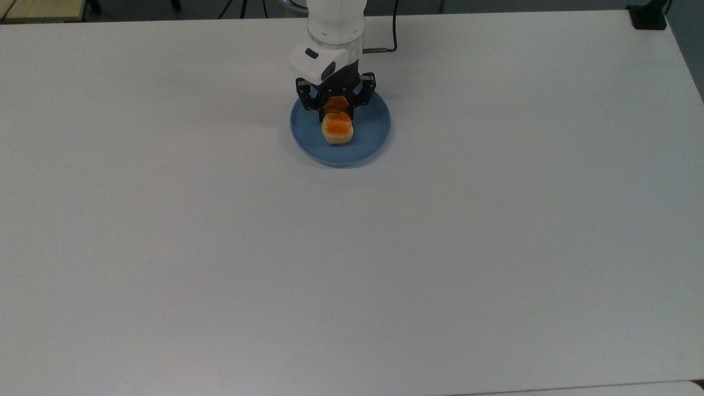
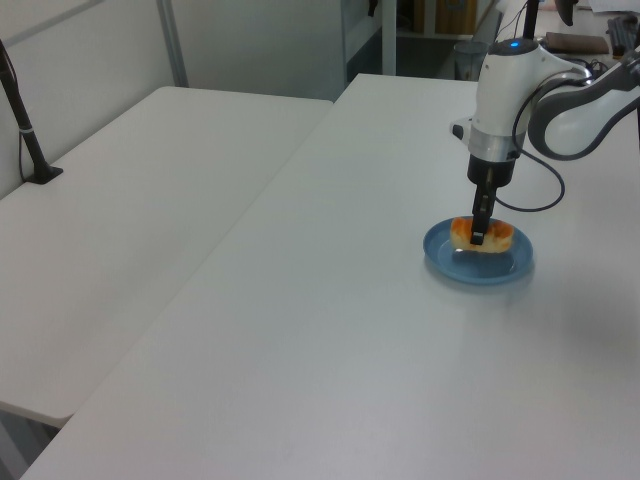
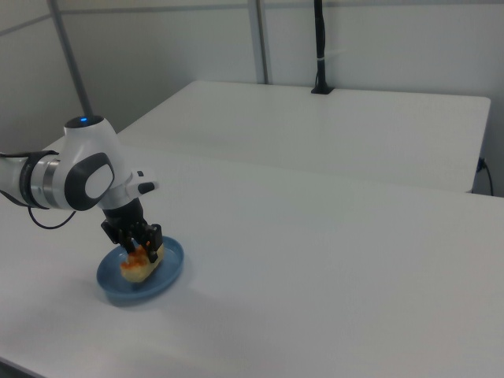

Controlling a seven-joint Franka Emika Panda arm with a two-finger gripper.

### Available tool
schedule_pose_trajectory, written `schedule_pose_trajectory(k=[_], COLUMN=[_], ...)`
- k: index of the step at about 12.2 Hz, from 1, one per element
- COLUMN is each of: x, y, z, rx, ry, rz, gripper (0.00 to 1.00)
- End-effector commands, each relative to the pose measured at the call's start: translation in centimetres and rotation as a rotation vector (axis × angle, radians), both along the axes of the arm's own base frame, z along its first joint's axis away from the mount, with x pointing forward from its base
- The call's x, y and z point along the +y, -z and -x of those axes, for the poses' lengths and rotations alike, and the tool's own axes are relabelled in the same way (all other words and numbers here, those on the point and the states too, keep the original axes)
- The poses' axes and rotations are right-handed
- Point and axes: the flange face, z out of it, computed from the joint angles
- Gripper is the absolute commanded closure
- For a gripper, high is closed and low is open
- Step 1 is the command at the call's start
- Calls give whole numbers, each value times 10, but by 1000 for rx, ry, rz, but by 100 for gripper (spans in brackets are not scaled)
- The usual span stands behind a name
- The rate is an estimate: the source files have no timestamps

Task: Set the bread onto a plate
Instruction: 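Lower the bread roll onto the plate and open the gripper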

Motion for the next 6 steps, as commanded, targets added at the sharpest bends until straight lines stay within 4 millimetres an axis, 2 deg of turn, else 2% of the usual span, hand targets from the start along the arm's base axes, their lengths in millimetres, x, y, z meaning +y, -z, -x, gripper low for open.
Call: schedule_pose_trajectory(k=[1, 3, 4, 5, 6], x=[3, 3, 4, 4, 4], y=[11, 10, 10, 9, 8], z=[-4, -8, -10, -11, -12], rx=[-20, -33, -35, -35, -34], ry=[65, 95, 106, 106, 107], rz=[-10, -17, -19, -18, -18], gripper=[44, 42, 36, 16, 0])
